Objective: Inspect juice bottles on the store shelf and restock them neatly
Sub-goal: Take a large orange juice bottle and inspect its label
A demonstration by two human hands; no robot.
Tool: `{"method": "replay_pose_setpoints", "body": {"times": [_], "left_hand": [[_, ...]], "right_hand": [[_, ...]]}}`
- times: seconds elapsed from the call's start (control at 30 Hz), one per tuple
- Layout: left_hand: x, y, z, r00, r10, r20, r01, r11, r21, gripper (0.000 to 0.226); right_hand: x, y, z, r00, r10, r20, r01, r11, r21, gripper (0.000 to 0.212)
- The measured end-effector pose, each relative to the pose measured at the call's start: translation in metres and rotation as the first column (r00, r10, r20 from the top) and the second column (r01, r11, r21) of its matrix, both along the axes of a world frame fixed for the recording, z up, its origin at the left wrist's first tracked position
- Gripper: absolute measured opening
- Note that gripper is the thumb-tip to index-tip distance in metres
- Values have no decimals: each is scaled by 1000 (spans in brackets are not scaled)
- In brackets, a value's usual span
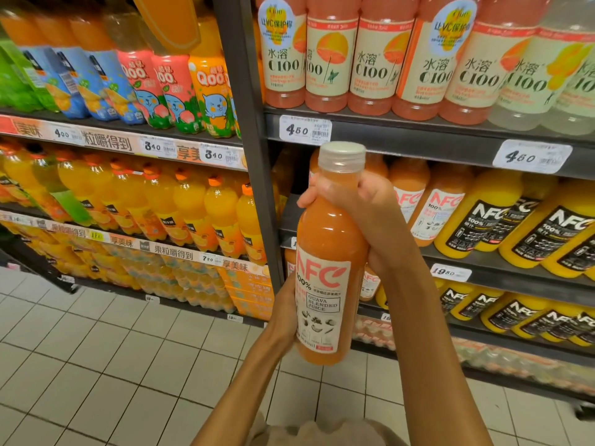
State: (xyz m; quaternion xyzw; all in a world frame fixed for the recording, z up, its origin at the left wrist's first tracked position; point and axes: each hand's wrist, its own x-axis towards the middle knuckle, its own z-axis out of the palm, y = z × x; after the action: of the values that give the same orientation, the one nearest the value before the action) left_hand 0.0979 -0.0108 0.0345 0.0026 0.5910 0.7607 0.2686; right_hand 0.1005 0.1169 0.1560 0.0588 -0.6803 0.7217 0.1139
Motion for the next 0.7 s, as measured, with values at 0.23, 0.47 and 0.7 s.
{"method": "replay_pose_setpoints", "body": {"times": [0.23, 0.47, 0.7], "left_hand": [[9, -11, 20, 974, -181, 139, 163, 978, 131, 39], [11, -14, 28, 938, -287, 193, 254, 951, 176, 51], [3, -18, 22, 948, -304, 89, 301, 952, 50, 44]], "right_hand": [[-12, 25, -12, 963, 72, 259, -26, 984, -178, 22], [-13, 30, -38, 916, -9, 400, 213, 857, -469, 46], [-13, 32, -37, 824, -214, 525, 396, 879, -264, 49]]}}
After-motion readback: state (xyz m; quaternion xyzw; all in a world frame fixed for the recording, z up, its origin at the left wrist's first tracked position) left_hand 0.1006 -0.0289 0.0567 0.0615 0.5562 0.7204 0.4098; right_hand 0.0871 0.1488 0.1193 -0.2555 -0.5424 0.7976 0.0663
